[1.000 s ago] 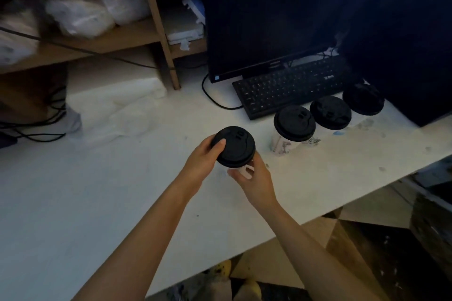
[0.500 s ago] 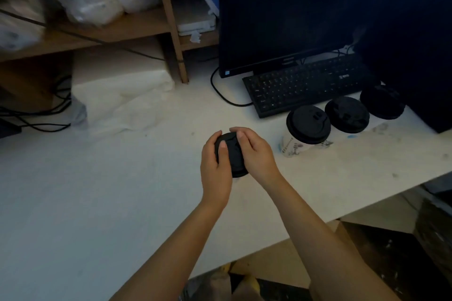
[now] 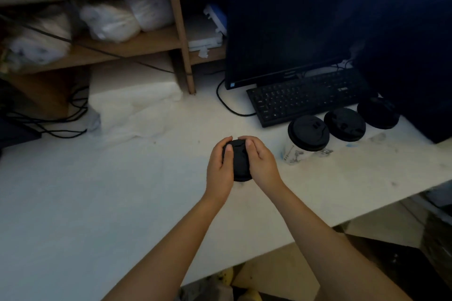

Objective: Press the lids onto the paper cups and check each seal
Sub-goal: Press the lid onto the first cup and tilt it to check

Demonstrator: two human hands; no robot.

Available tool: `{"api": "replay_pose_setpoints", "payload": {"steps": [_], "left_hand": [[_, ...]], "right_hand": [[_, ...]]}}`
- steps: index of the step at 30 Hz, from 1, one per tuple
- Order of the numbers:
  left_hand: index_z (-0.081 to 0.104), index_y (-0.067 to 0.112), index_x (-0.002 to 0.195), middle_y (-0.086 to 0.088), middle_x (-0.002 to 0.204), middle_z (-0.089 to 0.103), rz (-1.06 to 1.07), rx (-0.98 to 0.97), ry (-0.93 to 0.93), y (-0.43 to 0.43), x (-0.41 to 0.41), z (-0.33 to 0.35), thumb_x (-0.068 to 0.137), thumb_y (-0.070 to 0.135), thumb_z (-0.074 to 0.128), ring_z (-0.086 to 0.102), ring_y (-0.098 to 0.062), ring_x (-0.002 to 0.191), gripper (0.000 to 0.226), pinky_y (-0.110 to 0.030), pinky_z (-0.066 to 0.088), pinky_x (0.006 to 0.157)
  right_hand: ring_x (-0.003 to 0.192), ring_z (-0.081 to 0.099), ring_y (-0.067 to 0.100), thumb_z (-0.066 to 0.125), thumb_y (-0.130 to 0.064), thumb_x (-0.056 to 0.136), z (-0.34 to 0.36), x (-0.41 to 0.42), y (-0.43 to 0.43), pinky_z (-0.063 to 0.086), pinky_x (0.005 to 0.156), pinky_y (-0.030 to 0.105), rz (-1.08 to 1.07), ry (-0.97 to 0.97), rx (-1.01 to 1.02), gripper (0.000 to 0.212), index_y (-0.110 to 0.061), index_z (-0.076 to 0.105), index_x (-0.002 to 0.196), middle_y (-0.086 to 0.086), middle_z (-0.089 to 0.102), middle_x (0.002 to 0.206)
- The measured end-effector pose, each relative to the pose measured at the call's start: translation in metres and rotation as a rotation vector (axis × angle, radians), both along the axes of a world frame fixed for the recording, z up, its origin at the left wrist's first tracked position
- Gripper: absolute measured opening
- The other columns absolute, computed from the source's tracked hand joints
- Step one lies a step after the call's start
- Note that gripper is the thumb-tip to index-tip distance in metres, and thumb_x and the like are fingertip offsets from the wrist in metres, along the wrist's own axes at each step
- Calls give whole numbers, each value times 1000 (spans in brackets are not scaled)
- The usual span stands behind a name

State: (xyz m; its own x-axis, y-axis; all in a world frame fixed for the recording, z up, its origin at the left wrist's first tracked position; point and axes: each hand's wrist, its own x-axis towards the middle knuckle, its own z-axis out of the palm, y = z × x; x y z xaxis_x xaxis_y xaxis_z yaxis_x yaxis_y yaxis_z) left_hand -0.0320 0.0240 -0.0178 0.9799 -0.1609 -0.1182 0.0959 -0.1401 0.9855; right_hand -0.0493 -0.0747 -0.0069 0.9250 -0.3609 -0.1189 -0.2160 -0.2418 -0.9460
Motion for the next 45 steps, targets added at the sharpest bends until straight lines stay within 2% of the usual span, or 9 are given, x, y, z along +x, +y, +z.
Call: {"api": "replay_pose_setpoints", "payload": {"steps": [5,12,17,25,31,33,37,41,45], "left_hand": [[59,19,121,2,121,61,-140,137,-82,15,34,8,100,27,39,54,-10,112,30,-11,40,93],[61,12,121,-2,124,62,-47,402,-298,24,39,26,99,26,43,55,-14,113,32,-23,40,94],[54,14,129,-3,130,57,-151,462,-246,4,8,14,99,23,39,52,-14,118,34,-13,31,91],[54,12,125,-4,127,54,-140,514,-291,2,10,11,99,22,39,52,-12,109,32,-14,34,86],[39,18,140,-11,141,44,-339,848,-253,9,16,28,100,38,28,37,-26,131,46,-40,34,106],[33,21,144,-9,148,36,-362,1109,-358,7,17,39,98,47,23,26,-30,138,53,-48,26,111],[27,22,146,-7,149,33,-478,1178,-481,-11,7,41,91,62,25,25,-28,138,68,-48,24,111],[37,18,138,-6,136,44,-423,1260,-564,-15,-2,26,89,60,32,39,-26,123,66,-42,33,96],[42,16,133,-7,130,47,-442,1279,-601,-15,2,28,73,65,8,42,-27,117,84,-43,36,91]], "right_hand": [[120,47,14,35,-29,101,-8,-36,15,40,104,28,-63,-2,22,40,-11,40,136,3,48,130],[122,48,19,44,-38,97,-2,-33,11,41,104,35,-137,56,8,47,-9,41,134,6,47,133],[87,57,14,34,-29,102,4,-4,5,44,71,22,-33,94,142,30,-14,59,99,-2,60,89],[73,53,9,35,-26,103,-8,-2,7,43,67,21,-59,-19,177,31,-12,57,85,-3,56,76],[122,49,13,25,-35,103,-14,-23,-11,37,108,32,-38,39,321,41,-20,48,133,0,54,131],[126,46,13,32,-16,102,-35,-48,-14,32,113,36,-89,-47,296,37,-15,41,137,0,49,136],[130,35,1,62,-14,90,-73,-69,-2,29,105,8,204,-55,117,70,-17,22,147,-3,34,148],[131,45,14,78,-21,76,-82,-40,9,43,106,42,255,-79,303,86,-20,27,146,-1,44,143],[116,57,11,78,-10,76,-87,-26,3,49,94,29,229,-104,251,72,-10,38,136,4,57,127]]}}
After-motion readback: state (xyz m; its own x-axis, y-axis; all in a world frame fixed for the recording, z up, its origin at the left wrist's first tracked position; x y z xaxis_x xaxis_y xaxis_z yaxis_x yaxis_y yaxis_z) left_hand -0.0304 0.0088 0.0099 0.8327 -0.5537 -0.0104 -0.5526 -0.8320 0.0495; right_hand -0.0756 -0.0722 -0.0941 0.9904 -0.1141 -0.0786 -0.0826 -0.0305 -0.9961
